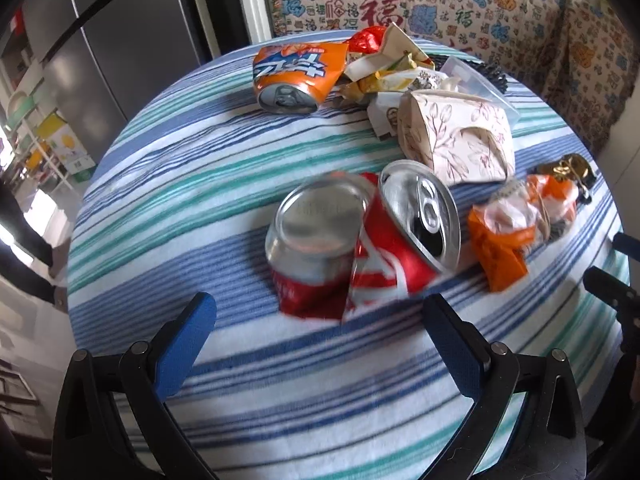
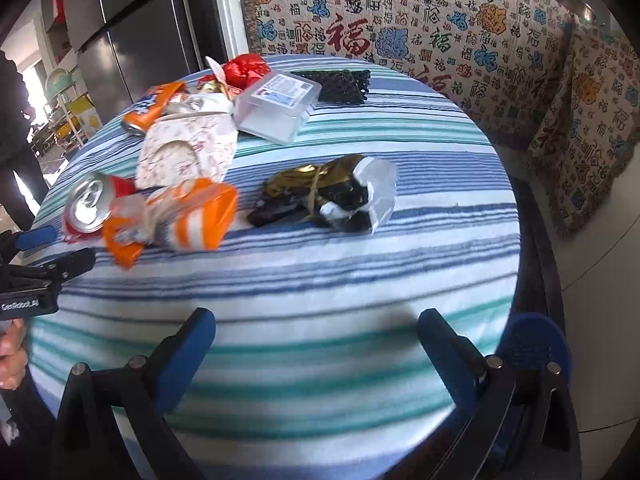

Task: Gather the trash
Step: 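Lower the right tool onto the gold-foil package while the left tool approaches the crushed red cans, then close the right gripper on the gold-foil package while the left gripper closes on the crushed red cans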

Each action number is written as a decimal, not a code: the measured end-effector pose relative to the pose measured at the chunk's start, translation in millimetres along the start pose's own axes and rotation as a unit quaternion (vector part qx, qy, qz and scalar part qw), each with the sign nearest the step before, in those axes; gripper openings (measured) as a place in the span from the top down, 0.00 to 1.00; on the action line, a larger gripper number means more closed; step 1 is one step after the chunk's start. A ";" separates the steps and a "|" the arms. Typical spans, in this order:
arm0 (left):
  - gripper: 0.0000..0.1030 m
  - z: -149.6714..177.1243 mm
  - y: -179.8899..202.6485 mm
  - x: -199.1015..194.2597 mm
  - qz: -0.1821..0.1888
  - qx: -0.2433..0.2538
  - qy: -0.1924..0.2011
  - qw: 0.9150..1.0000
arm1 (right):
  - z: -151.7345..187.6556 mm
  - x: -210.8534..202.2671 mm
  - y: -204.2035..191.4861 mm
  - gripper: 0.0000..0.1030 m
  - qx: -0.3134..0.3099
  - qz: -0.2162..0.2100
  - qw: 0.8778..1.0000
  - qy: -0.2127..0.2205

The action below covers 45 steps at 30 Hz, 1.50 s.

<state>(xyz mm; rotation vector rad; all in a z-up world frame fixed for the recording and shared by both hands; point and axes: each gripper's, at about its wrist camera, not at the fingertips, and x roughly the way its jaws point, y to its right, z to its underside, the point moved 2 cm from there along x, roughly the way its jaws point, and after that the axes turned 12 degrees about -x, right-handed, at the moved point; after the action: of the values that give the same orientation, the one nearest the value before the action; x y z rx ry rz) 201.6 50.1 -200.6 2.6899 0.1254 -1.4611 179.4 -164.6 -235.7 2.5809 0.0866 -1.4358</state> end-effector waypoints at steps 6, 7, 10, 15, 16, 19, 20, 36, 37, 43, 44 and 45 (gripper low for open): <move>0.00 -21.0 6.7 14.1 0.003 0.007 0.004 1.000 | -21.3 15.5 9.5 0.00 -0.014 0.007 1.000 -0.013; 0.00 -25.7 3.8 17.4 0.004 0.003 0.004 1.000 | -25.8 18.6 9.9 0.00 -0.016 0.006 1.000 -0.017; 0.00 -36.7 -6.9 25.1 0.004 -0.013 0.003 1.000 | -38.1 27.8 12.5 0.00 -0.021 0.004 1.000 -0.021; 0.00 -58.7 -29.5 40.5 0.010 -0.042 -0.002 0.999 | -53.7 39.5 17.3 0.00 -0.014 0.006 1.000 -0.027; 0.00 -61.9 -33.0 43.0 0.011 -0.046 0.001 0.999 | -57.0 41.7 17.6 0.00 -0.012 0.007 1.000 -0.028; 0.00 -70.7 -39.8 49.3 0.017 -0.045 0.015 0.999 | -67.3 48.9 17.8 0.00 -0.006 0.012 1.000 -0.028; 0.00 -72.5 -40.2 50.2 0.017 -0.047 0.014 0.999 | -71.6 52.0 18.2 0.00 -0.004 0.014 1.000 -0.026; 0.00 -97.2 -50.8 68.1 0.014 -0.057 0.023 0.998 | -90.8 68.7 22.6 0.00 -0.014 0.012 1.000 0.015; 0.00 -97.1 -50.7 68.2 0.014 -0.057 0.023 0.998 | -90.6 67.9 22.7 0.00 -0.018 0.011 1.000 0.013; 0.00 -94.3 -52.3 65.0 0.019 -0.050 0.022 0.998 | -64.3 46.9 33.0 0.00 0.007 -0.024 0.999 0.032; 0.00 -93.6 -52.3 64.4 0.021 -0.048 0.021 0.998 | -59.2 43.6 33.9 0.00 0.014 -0.026 0.999 0.032; 0.00 -92.8 -52.2 63.8 0.022 -0.045 0.020 0.999 | -55.3 41.2 33.9 0.00 0.019 -0.026 0.999 0.031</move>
<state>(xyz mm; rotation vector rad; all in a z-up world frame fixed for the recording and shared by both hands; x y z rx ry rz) 307.9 114.2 -205.3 2.6338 0.1306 -1.3559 252.2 -188.9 -237.6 2.6731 0.1361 -1.3874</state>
